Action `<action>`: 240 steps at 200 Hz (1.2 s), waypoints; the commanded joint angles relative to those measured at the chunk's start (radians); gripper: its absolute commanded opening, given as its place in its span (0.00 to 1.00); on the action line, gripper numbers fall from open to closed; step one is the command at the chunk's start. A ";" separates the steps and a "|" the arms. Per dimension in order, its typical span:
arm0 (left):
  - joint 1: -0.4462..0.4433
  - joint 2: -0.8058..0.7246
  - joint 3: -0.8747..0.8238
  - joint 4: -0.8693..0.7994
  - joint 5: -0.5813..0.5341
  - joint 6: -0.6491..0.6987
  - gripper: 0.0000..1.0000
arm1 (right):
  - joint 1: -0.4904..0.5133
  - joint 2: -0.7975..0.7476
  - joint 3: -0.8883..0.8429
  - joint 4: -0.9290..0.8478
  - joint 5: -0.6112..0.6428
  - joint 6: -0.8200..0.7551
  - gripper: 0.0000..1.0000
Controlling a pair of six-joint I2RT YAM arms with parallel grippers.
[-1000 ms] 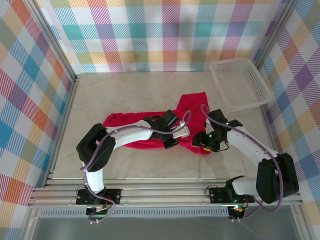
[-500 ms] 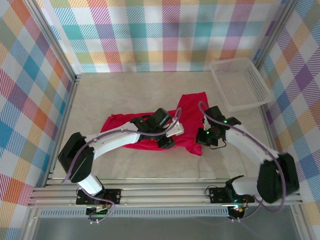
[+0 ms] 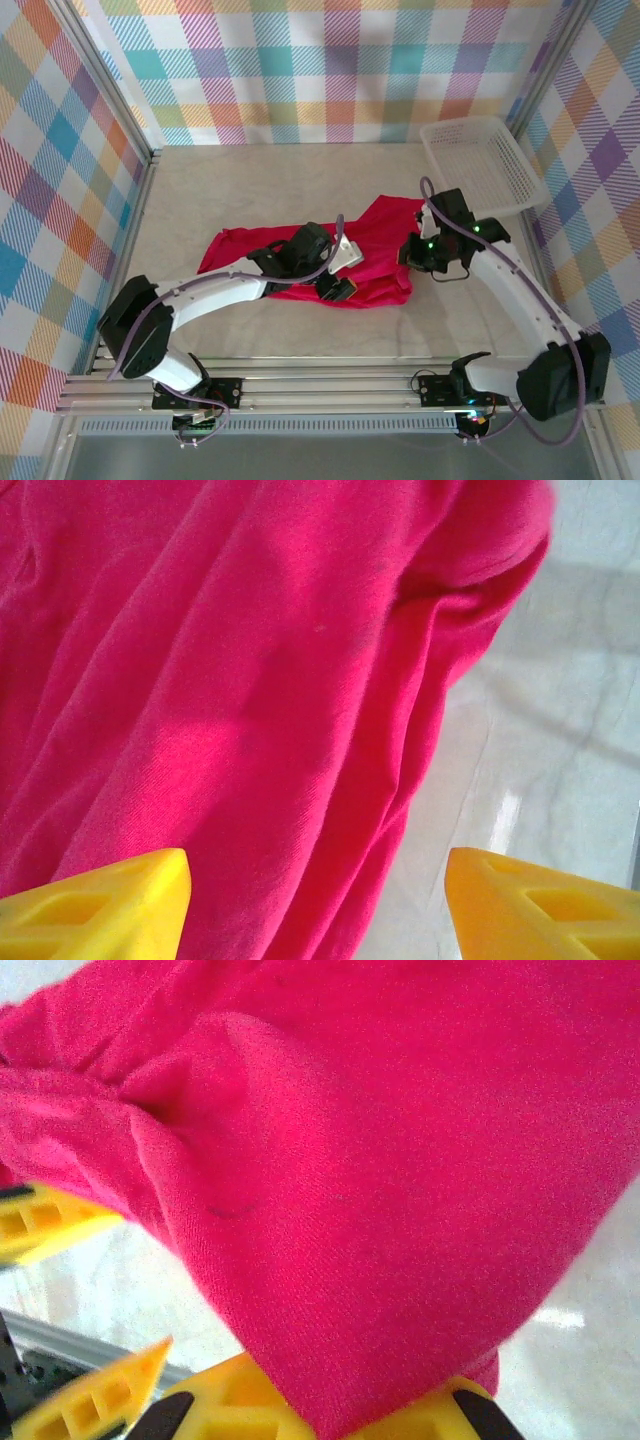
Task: Fold the inside-out t-shirt
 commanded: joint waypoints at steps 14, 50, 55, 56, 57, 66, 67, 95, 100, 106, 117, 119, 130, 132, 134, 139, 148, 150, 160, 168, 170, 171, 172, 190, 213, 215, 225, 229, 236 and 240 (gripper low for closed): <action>-0.008 0.138 0.064 0.157 0.028 -0.057 0.65 | -0.075 0.226 0.111 0.126 -0.052 -0.064 0.00; -0.009 0.289 0.168 0.148 -0.101 -0.023 0.65 | -0.105 0.374 0.210 0.136 -0.092 -0.088 0.00; -0.008 0.308 0.186 0.135 -0.104 -0.018 0.66 | -0.106 0.376 0.212 0.139 -0.095 -0.088 0.00; -0.009 0.311 0.190 0.133 -0.105 -0.017 0.66 | -0.106 0.376 0.212 0.139 -0.097 -0.088 0.00; -0.008 0.315 0.193 0.131 -0.106 -0.016 0.66 | -0.106 0.377 0.212 0.139 -0.097 -0.088 0.00; -0.009 0.341 0.216 0.117 -0.118 -0.005 0.70 | -0.106 0.377 0.211 0.141 -0.101 -0.090 0.00; -0.009 0.344 0.219 0.115 -0.119 -0.004 0.70 | -0.106 0.376 0.211 0.141 -0.101 -0.089 0.00; -0.011 0.421 0.276 0.094 -0.151 0.025 0.71 | -0.112 0.373 0.203 0.143 -0.105 -0.095 0.00; -0.011 0.435 0.288 0.086 -0.151 0.027 0.70 | -0.114 0.372 0.199 0.142 -0.107 -0.097 0.00; -0.011 0.451 0.299 0.077 -0.148 0.033 0.68 | -0.118 0.372 0.196 0.143 -0.110 -0.097 0.00; -0.011 0.472 0.315 0.065 -0.134 0.039 0.57 | -0.125 0.373 0.186 0.146 -0.111 -0.097 0.00; -0.011 0.476 0.317 0.062 -0.132 0.039 0.54 | -0.126 0.373 0.184 0.146 -0.111 -0.097 0.00; -0.010 0.485 0.327 0.048 -0.122 0.042 0.24 | -0.137 0.369 0.171 0.148 -0.113 -0.097 0.00; -0.009 0.487 0.329 0.043 -0.119 0.043 0.18 | -0.140 0.369 0.169 0.150 -0.113 -0.097 0.00; -0.009 0.488 0.331 0.037 -0.115 0.045 0.13 | -0.141 0.368 0.165 0.151 -0.113 -0.098 0.00; -0.008 0.487 0.337 0.021 -0.107 0.048 0.02 | -0.148 0.365 0.159 0.154 -0.115 -0.097 0.00; -0.003 0.481 0.346 -0.008 -0.090 0.054 0.00 | -0.158 0.361 0.148 0.157 -0.111 -0.099 0.00; -0.001 0.478 0.347 -0.013 -0.087 0.056 0.00 | -0.162 0.360 0.146 0.157 -0.110 -0.100 0.00; 0.007 0.454 0.344 -0.032 -0.079 0.064 0.00 | -0.176 0.359 0.139 0.155 -0.105 -0.104 0.00; 0.019 0.424 0.337 -0.044 -0.072 0.063 0.00 | -0.183 0.359 0.136 0.152 -0.094 -0.106 0.00; 0.023 0.414 0.336 -0.047 -0.070 0.062 0.00 | -0.184 0.360 0.136 0.151 -0.089 -0.107 0.00; 0.024 0.410 0.336 -0.048 -0.070 0.061 0.00 | -0.185 0.360 0.135 0.151 -0.087 -0.107 0.00; 0.025 0.405 0.335 -0.050 -0.069 0.060 0.00 | -0.185 0.360 0.136 0.151 -0.085 -0.107 0.00; 0.061 0.311 0.332 -0.072 -0.061 0.022 0.00 | -0.187 0.376 0.141 0.140 -0.037 -0.116 0.00; 0.114 0.225 0.356 -0.086 -0.043 -0.021 0.00 | -0.187 0.447 0.173 0.132 -0.011 -0.121 0.00; 0.118 0.223 0.360 -0.090 -0.041 -0.023 0.00 | -0.188 0.456 0.176 0.134 -0.010 -0.120 0.00; 0.138 0.232 0.394 -0.106 -0.037 -0.037 0.00 | -0.186 0.492 0.200 0.142 -0.007 -0.114 0.00; 0.146 0.244 0.407 -0.106 -0.036 -0.039 0.00 | -0.187 0.507 0.210 0.145 -0.005 -0.111 0.00; 0.158 0.273 0.443 -0.155 -0.022 -0.042 0.00 | -0.186 0.531 0.229 0.152 -0.001 -0.107 0.00; 0.164 0.299 0.464 -0.163 -0.013 -0.046 0.00 | -0.186 0.544 0.241 0.157 0.002 -0.106 0.00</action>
